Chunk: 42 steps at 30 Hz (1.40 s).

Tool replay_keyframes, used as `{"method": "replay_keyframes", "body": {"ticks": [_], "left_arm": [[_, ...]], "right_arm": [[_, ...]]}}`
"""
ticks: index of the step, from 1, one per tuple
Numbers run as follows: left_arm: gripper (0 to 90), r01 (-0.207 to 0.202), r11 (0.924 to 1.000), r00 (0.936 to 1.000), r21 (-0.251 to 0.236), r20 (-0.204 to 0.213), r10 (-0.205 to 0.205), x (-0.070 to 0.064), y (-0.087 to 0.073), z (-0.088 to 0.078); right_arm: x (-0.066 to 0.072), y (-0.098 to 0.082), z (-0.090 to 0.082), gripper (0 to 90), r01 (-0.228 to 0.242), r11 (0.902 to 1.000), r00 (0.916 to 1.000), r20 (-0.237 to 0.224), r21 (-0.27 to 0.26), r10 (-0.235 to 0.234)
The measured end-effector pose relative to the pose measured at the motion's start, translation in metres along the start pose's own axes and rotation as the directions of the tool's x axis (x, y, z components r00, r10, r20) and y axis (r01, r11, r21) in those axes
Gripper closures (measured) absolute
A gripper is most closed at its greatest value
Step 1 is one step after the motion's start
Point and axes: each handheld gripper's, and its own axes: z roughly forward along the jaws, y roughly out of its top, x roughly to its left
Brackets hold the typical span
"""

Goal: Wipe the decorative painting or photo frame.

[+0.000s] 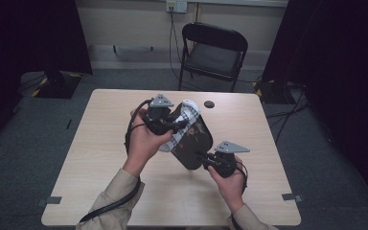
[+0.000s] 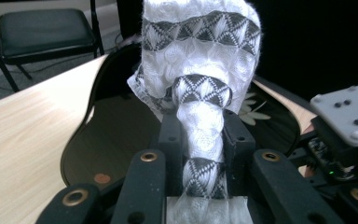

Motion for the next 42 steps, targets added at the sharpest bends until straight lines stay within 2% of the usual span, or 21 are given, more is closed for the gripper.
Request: {"method": "replay_keyframes", "body": {"ticks": [4, 11, 19, 27, 33, 35, 37, 39, 42], "left_arm": [[73.7, -0.003, 0.9997, 1.0, 0.025, -0.006, 0.003, 0.001, -0.012, 0.006], [73.6, 0.018, 0.9962, 0.9998, 0.085, -0.006, -0.018, 0.005, -0.048, 0.021], [73.5, 0.05, 0.9903, 0.9987, 0.129, 0.006, -0.051, 0.006, -0.088, 0.041], [73.6, 0.088, 0.9784, 0.9961, 0.187, -0.01, -0.088, 0.007, -0.124, 0.059], [73.6, 0.115, 0.9643, 0.9933, 0.239, -0.032, -0.111, 0.007, -0.151, 0.073], [73.6, 0.123, 0.9596, 0.9924, 0.253, -0.026, -0.12, 0.008, -0.158, 0.077], [73.6, 0.135, 0.9603, 0.9908, 0.244, -0.023, -0.134, 0.008, -0.159, 0.076], [73.6, 0.132, 0.9553, 0.9911, 0.264, -0.017, -0.132, 0.008, -0.156, 0.074], [73.5, 0.14, 0.9612, 0.9894, 0.237, 0.004, -0.145, 0.008, -0.143, 0.064]], "right_arm": [[0.0, 0.0, 0.0, 78.5, 0.004, 1.0, 1.0, 0.0, 0.004, -0.004], [0.0, 0.001, 0.0, 78.5, 0.006, 1.0, 1.0, -0.001, 0.005, -0.006], [0.0, 0.001, 0.0, 78.5, 0.001, 1.0, 1.0, -0.003, 0.008, -0.001], [0.0, 0.001, 0.0, 78.5, 0.0, 1.0, 1.0, -0.003, 0.008, 0.0], [0.0, 0.001, 0.0, 78.5, -0.005, 0.9999, 1.0, -0.002, 0.012, 0.005], [0.0, 0.001, 0.0, 78.5, -0.005, 0.9999, 1.0, -0.002, 0.01, 0.005], [0.0, 0.001, 0.0, 78.5, -0.003, 0.9999, 1.0, -0.002, 0.01, 0.003], [0.0, 0.001, 0.0, 78.5, -0.004, 1.0, 1.0, -0.002, 0.009, 0.004], [0.0, 0.001, 0.0, 78.5, -0.004, 1.0, 1.0, -0.001, 0.009, 0.004]]}}
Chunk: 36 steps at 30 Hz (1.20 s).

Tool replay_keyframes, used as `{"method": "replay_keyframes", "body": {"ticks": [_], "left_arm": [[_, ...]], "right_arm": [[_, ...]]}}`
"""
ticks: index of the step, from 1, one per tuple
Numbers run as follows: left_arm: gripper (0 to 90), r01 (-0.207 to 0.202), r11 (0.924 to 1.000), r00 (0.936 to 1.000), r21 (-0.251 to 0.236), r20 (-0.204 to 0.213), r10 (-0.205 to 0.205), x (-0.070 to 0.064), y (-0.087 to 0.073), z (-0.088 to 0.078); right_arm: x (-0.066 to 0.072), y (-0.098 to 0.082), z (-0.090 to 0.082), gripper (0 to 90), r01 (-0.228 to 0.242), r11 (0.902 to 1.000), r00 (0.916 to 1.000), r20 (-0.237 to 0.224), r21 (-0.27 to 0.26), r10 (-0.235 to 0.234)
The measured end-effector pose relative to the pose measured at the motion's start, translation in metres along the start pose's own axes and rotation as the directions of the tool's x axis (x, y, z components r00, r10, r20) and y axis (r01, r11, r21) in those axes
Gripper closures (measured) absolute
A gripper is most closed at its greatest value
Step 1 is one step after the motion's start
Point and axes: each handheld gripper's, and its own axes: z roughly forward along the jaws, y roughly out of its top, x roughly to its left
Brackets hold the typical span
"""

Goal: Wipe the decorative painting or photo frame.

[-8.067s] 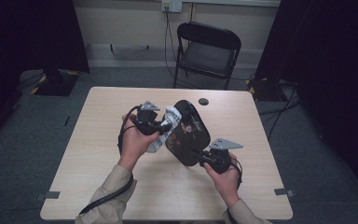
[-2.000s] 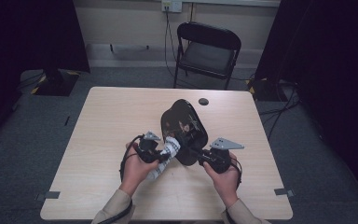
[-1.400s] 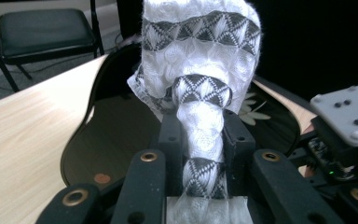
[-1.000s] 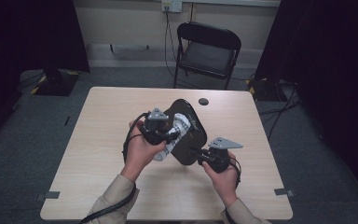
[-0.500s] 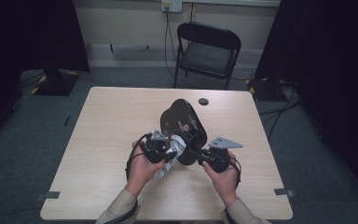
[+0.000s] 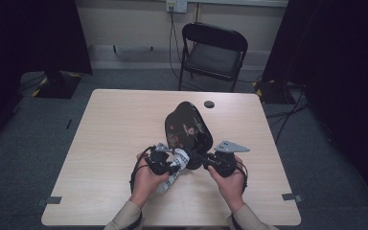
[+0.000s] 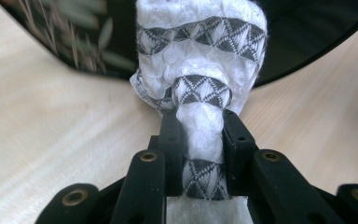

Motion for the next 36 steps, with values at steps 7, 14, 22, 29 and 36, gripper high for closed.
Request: {"method": "replay_keyframes", "body": {"ticks": [7, 14, 22, 29, 36], "left_arm": [[73.4, -0.062, 0.987, 0.9979, -0.148, -0.024, 0.059, -0.01, 0.061, -0.06], [73.1, -0.135, 0.9575, 0.9906, -0.255, -0.057, 0.125, -0.028, 0.115, -0.099], [73.2, -0.157, 0.9617, 0.9875, -0.224, -0.044, 0.151, -0.034, 0.113, -0.086], [73.2, -0.163, 0.9717, 0.9866, -0.171, -0.041, 0.158, -0.029, 0.087, -0.065], [73.1, -0.14, 0.9842, 0.99, -0.108, -0.033, 0.137, -0.02, 0.053, -0.039]], "right_arm": [[0.001, 0.0, 0.001, 78.6, -0.002, 1.0, 1.0, 0.004, -0.005, 0.002], [0.001, 0.0, 0.001, 78.6, 0.006, 1.0, 1.0, 0.004, -0.005, -0.006], [0.001, 0.0, 0.001, 78.5, 0.01, 0.9999, 0.9999, 0.003, 0.001, -0.01], [0.001, 0.001, 0.001, 78.5, 0.009, 1.0, 1.0, 0.003, 0.003, -0.009], [0.001, 0.001, 0.001, 78.4, 0.014, 0.9999, 0.9999, 0.005, 0.01, -0.014]]}}
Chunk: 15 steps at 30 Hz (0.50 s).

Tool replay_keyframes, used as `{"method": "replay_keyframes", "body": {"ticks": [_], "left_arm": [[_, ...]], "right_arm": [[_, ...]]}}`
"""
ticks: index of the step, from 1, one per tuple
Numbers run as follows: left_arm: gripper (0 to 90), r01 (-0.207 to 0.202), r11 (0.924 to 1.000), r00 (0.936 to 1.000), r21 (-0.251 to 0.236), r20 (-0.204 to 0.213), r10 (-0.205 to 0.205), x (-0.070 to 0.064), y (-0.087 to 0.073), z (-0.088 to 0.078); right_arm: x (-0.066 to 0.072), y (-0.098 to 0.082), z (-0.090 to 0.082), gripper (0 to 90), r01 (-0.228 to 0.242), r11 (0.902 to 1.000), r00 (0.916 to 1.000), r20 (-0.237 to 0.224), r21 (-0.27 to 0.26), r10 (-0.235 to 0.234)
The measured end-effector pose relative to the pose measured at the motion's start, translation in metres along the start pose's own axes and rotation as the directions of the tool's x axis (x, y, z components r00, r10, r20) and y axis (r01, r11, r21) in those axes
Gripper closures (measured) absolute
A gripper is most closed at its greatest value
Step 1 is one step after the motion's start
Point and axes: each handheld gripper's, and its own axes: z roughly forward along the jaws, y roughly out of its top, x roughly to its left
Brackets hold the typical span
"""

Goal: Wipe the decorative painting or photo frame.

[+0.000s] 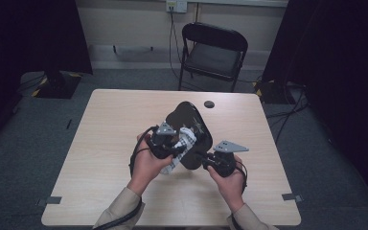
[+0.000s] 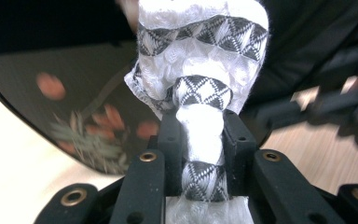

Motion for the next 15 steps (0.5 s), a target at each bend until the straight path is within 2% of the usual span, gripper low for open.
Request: {"method": "replay_keyframes", "body": {"ticks": [7, 10, 11, 15], "left_arm": [[73.1, 0.048, 0.9972, 0.9988, 0.058, 0.01, -0.049, 0.002, -0.036, 0.023], [73.1, 0.062, 0.9959, 0.998, 0.066, 0.009, -0.062, 0.002, -0.048, 0.031], [73.2, 0.069, 0.9936, 0.9975, 0.089, 0.012, -0.07, 0.002, -0.053, 0.034], [73.3, 0.083, 0.9879, 0.9964, 0.131, 0.007, -0.084, 0.002, -0.069, 0.046]], "right_arm": [[0.0, 0.0, 0.0, 78.4, 0.0, 1.0, 1.0, -0.002, 0.001, 0.0], [0.0, 0.0, 0.0, 78.2, 0.001, 1.0, 1.0, -0.004, 0.0, -0.001], [0.0, 0.0, 0.0, 78.2, 0.001, 1.0, 1.0, -0.004, -0.001, -0.001], [-0.001, -0.001, -0.001, 78.1, -0.003, 1.0, 1.0, -0.005, 0.001, 0.003]]}}
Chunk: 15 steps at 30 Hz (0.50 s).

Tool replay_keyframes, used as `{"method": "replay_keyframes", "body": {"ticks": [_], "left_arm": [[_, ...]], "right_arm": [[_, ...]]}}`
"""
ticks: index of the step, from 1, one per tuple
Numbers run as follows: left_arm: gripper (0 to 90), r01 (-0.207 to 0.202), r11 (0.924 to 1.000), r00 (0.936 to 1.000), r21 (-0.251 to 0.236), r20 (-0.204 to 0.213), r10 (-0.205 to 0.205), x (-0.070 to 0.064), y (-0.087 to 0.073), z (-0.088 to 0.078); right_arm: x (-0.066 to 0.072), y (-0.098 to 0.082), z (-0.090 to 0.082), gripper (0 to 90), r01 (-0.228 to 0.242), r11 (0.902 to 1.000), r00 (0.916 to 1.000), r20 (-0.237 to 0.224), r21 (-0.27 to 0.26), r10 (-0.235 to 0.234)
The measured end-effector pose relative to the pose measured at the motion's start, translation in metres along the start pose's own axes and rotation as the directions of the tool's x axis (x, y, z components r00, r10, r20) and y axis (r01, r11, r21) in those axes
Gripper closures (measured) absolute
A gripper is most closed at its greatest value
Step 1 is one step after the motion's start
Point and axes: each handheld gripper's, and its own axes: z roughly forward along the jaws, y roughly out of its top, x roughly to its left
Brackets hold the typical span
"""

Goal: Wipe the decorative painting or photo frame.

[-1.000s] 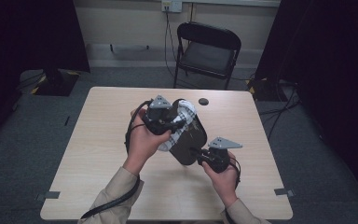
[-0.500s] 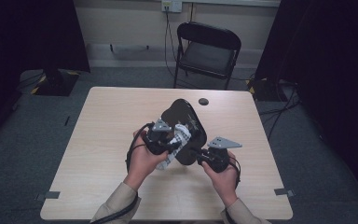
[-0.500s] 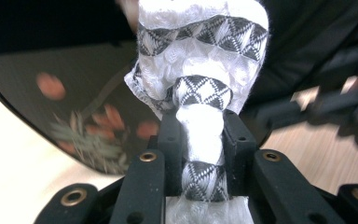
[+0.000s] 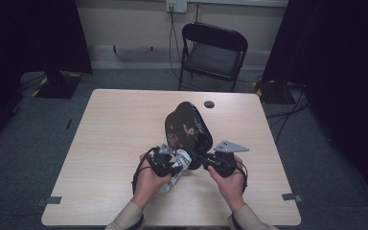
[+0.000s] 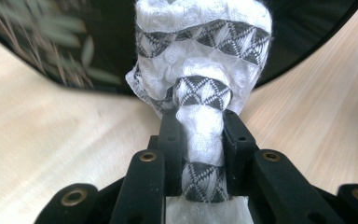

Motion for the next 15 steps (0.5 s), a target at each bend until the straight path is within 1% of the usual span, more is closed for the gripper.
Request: {"method": "replay_keyframes", "body": {"ticks": [1, 2, 3, 4, 5, 6, 7, 8, 11, 12, 13, 14, 15], "left_arm": [[73.3, 0.0, 1.0, 1.0, 0.0, 0.0, 0.0, 0.0, 0.0, 0.0], [73.3, -0.003, 0.9999, 1.0, 0.013, -0.004, 0.003, 0.001, -0.003, 0.002], [73.4, 0.007, 1.0, 1.0, 0.0, 0.002, -0.007, 0.001, -0.005, 0.003], [73.4, 0.011, 0.9999, 0.9999, 0.0, 0.004, -0.011, 0.002, -0.005, 0.003], [73.5, 0.009, 1.0, 1.0, 0.002, 0.003, -0.009, 0.002, -0.005, 0.002], [73.5, -0.002, 0.9999, 1.0, 0.013, -0.001, 0.002, 0.002, -0.004, 0.001], [73.5, -0.002, 0.9999, 1.0, 0.013, -0.001, 0.002, 0.002, -0.004, 0.001], [73.5, 0.004, 0.9999, 1.0, 0.011, -0.001, -0.004, 0.002, -0.003, 0.001], [73.5, 0.003, 0.9999, 1.0, 0.011, 0.005, -0.003, 0.003, -0.002, -0.001], [73.5, 0.007, 1.0, 0.9999, 0.003, 0.012, -0.008, 0.003, -0.002, -0.002], [73.5, 0.012, 0.9999, 0.9996, 0.0, 0.024, -0.012, 0.003, -0.001, -0.004], [73.5, 0.003, 0.9999, 0.9996, -0.013, 0.027, -0.003, 0.002, 0.003, -0.009], [73.5, 0.003, 0.9999, 0.9996, -0.013, 0.027, -0.003, 0.002, 0.003, -0.009]], "right_arm": [[0.0, 0.0, 0.0, 78.1, 0.0, 1.0, 1.0, -0.001, 0.0, 0.0], [0.0, 0.0, 0.0, 78.1, 0.0, 1.0, 1.0, -0.001, 0.0, 0.0], [0.0, 0.0, 0.0, 78.0, -0.001, 1.0, 1.0, 0.0, 0.001, 0.001], [0.0, -0.001, -0.001, 77.8, -0.003, 1.0, 1.0, 0.0, 0.0, 0.003], [0.0, -0.001, -0.001, 77.6, -0.004, 1.0, 1.0, -0.002, -0.001, 0.004], [0.0, -0.001, -0.003, 76.7, -0.006, 1.0, 1.0, -0.003, -0.007, 0.006], [0.0, -0.001, -0.003, 76.7, -0.006, 1.0, 1.0, -0.003, -0.007, 0.006], [0.0, -0.001, -0.007, 75.3, -0.009, 0.9999, 1.0, -0.001, -0.014, 0.009], [-0.001, -0.001, -0.012, 74.4, -0.013, 0.9997, 0.9999, -0.001, -0.019, 0.013], [-0.001, -0.002, -0.014, 74.4, -0.018, 0.9997, 0.9998, 0.004, -0.019, 0.018], [-0.001, -0.002, -0.017, 74.4, -0.012, 0.9998, 0.9999, 0.008, -0.017, 0.012], [-0.001, -0.004, -0.02, 75.5, -0.014, 0.9998, 0.9999, 0.008, -0.015, 0.014], [-0.001, -0.004, -0.02, 75.5, -0.014, 0.9998, 0.9999, 0.008, -0.015, 0.014]]}}
